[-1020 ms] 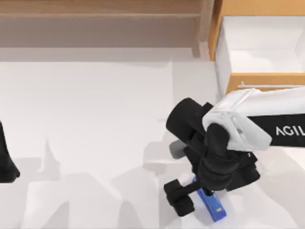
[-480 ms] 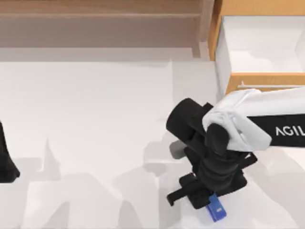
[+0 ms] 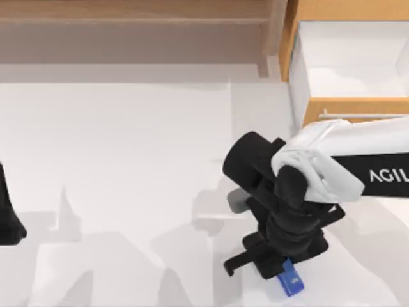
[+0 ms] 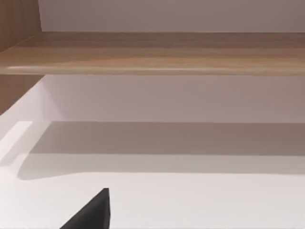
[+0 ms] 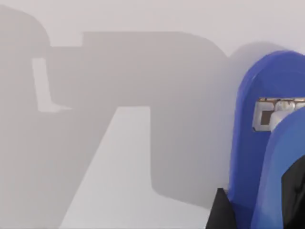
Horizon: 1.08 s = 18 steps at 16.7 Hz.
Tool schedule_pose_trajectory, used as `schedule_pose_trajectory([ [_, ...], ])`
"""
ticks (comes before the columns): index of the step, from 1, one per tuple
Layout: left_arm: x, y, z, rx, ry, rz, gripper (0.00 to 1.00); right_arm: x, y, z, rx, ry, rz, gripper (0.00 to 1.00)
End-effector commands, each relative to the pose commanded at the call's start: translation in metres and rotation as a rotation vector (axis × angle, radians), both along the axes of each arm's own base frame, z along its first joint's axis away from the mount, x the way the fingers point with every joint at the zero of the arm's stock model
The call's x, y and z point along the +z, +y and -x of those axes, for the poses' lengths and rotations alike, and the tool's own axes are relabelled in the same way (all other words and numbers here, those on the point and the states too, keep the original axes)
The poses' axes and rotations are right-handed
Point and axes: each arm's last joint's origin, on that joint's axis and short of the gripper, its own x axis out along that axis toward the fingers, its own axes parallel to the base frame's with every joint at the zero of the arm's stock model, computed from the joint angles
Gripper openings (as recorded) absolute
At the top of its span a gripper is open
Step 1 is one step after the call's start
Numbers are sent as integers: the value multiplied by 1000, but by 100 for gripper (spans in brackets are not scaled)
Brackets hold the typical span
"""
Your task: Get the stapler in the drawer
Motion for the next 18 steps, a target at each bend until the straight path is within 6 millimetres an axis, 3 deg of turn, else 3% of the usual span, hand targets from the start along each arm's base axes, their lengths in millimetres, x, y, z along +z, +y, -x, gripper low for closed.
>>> schedule_pose_trajectory([
  [4, 0, 0, 0, 0, 0, 0, 100, 2, 0, 0, 1, -5, 1, 0],
  [12, 0, 0, 0, 0, 0, 0, 100, 30, 0, 0, 1, -2, 3, 0],
  [18, 0, 0, 0, 0, 0, 0, 100, 32, 0, -2, 0, -9, -6, 0],
])
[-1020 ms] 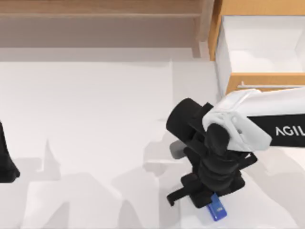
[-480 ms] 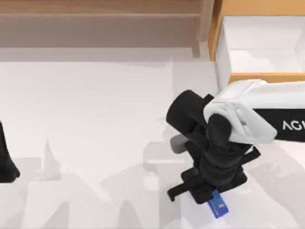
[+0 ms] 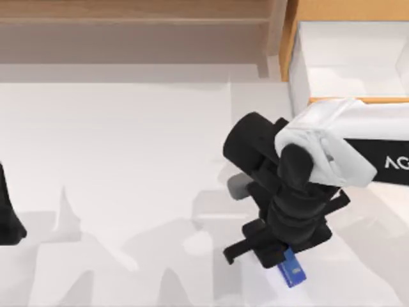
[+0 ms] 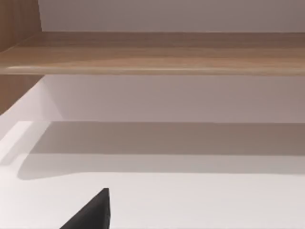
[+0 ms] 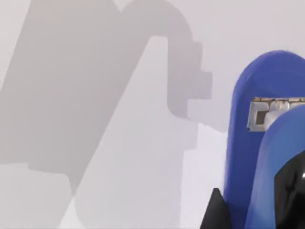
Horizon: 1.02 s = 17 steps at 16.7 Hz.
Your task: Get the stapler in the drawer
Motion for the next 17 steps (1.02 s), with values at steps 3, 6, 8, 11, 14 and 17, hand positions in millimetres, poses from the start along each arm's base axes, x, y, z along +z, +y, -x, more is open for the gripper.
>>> schedule_pose_trajectory([
  [3, 0, 0, 0, 0, 0, 0, 100, 27, 5, -19, -3, -72, -77, 0],
  [6, 0, 0, 0, 0, 0, 0, 100, 77, 5, -54, -24, -197, -181, 0],
  [8, 0, 0, 0, 0, 0, 0, 100, 111, -4, -83, -58, -283, -228, 0],
  [11, 0, 0, 0, 0, 0, 0, 100, 139, -38, -134, -155, -358, -214, 0],
  [14, 0, 0, 0, 0, 0, 0, 100, 134, -91, -184, -283, -349, -132, 0],
  [17, 0, 0, 0, 0, 0, 0, 100, 102, -140, -219, -388, -258, -45, 0],
])
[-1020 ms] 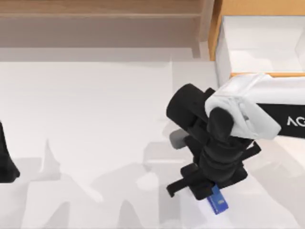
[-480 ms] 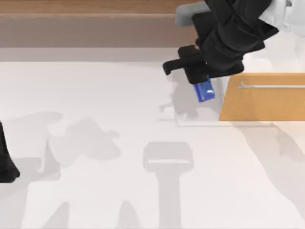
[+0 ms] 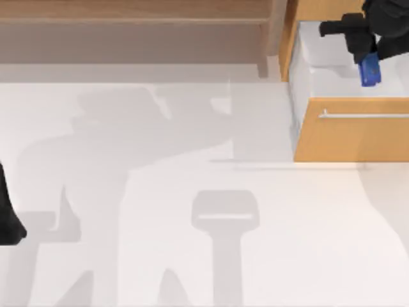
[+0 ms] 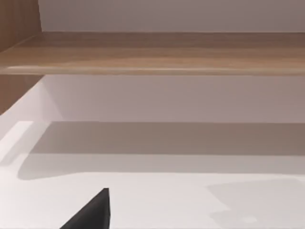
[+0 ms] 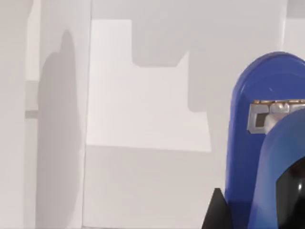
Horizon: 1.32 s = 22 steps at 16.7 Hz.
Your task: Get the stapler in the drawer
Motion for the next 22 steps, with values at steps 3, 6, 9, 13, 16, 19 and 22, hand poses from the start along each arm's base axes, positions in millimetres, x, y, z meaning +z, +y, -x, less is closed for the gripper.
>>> schedule_pose_trajectory([
  [3, 0, 0, 0, 0, 0, 0, 100, -47, -22, -19, -46, 142, 19, 0],
  [6, 0, 0, 0, 0, 0, 0, 100, -81, -21, -24, -52, 244, 12, 0],
  [9, 0, 0, 0, 0, 0, 0, 100, -89, -20, -25, -53, 269, 9, 0],
  [13, 0, 0, 0, 0, 0, 0, 100, -89, -20, -25, -55, 267, 10, 0],
  [16, 0, 0, 0, 0, 0, 0, 100, -91, -20, -30, -79, 261, 21, 0],
  [19, 0, 0, 0, 0, 0, 0, 100, -93, -17, -31, -96, 266, 51, 0],
  [22, 0, 0, 0, 0, 0, 0, 100, -94, -15, -30, -90, 266, 83, 0],
])
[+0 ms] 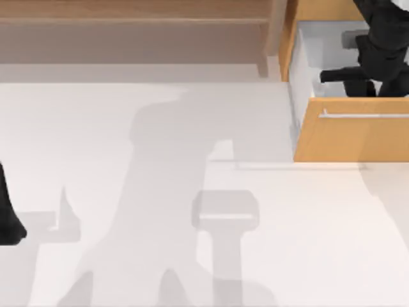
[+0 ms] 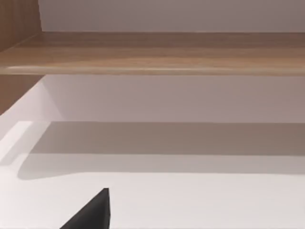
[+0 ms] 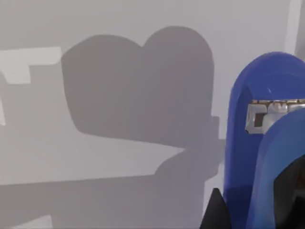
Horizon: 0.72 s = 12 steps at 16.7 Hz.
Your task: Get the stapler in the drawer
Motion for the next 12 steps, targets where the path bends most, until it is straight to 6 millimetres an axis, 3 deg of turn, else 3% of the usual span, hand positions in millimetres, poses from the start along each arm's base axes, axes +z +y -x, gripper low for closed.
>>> schedule_pose_trajectory([
  [12, 0, 0, 0, 0, 0, 0, 100, -4, -6, 6, 27, 1, -78, 0],
])
